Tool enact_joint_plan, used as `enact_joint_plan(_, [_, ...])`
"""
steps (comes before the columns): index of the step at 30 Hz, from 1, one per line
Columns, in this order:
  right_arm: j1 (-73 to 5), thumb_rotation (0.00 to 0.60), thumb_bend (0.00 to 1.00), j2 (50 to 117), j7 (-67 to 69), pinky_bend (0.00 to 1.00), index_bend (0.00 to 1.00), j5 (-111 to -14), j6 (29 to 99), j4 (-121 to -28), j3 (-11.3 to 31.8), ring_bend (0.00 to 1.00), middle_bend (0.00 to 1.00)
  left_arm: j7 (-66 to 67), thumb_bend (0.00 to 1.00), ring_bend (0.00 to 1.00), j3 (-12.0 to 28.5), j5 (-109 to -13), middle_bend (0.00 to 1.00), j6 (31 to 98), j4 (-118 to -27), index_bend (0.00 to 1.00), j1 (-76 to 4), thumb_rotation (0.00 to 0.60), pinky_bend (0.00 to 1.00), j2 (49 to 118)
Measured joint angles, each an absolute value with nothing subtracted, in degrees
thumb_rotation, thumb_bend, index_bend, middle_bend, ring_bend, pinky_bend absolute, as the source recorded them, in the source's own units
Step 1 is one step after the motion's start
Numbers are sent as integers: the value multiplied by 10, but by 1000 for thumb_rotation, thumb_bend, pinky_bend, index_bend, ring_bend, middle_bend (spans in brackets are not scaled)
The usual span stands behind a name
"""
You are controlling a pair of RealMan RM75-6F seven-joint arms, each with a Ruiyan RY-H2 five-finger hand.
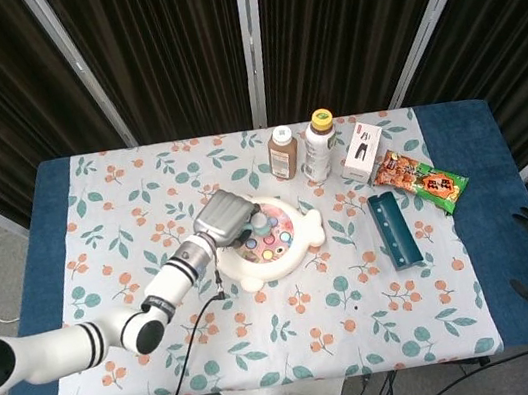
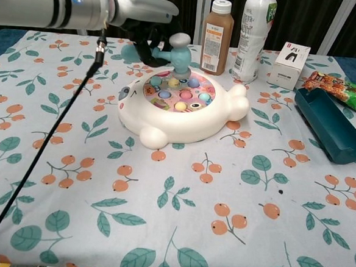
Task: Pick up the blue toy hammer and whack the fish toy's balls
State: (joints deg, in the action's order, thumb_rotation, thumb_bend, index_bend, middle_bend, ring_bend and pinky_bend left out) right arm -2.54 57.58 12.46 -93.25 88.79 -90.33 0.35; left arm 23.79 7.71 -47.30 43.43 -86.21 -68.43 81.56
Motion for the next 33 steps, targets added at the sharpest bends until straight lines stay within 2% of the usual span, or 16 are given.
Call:
enact_joint_plan(8, [-33,600,136,575,122,0,0,-938,880,-905,4,0,63,167,616,524,56,-518,627,476,-872,598,-602,600,605,782])
enact_joint_plan(16, [-38,600,136,575,116,0,0,-936,872,-912,5,0,63,91,615,506,25,-603,602,505,-807,582,-530,600,557,805])
enact_joint_plan(22, [-36,600,136,574,111,0,0,-933,873,-916,4,0,63,44,614,483,15,-646,582,491,-746,565,-511,600,491,838])
enact_joint_plan(26, [-34,600,136,574,109,0,0,-929,873,-917,4,0,63,22,611,437,11,-667,535,474,-719,505,-503,597,456,851])
enact_joint_plan(31, [-35,600,136,574,105,0,0,-929,872,-921,4,0,63,7,547,387,8,-691,478,462,-701,470,-496,592,431,861])
enact_joint_plan(33, [-35,600,136,574,103,0,0,-929,871,-923,4,0,63,2,493,370,9,-700,458,462,-697,444,-492,591,427,863])
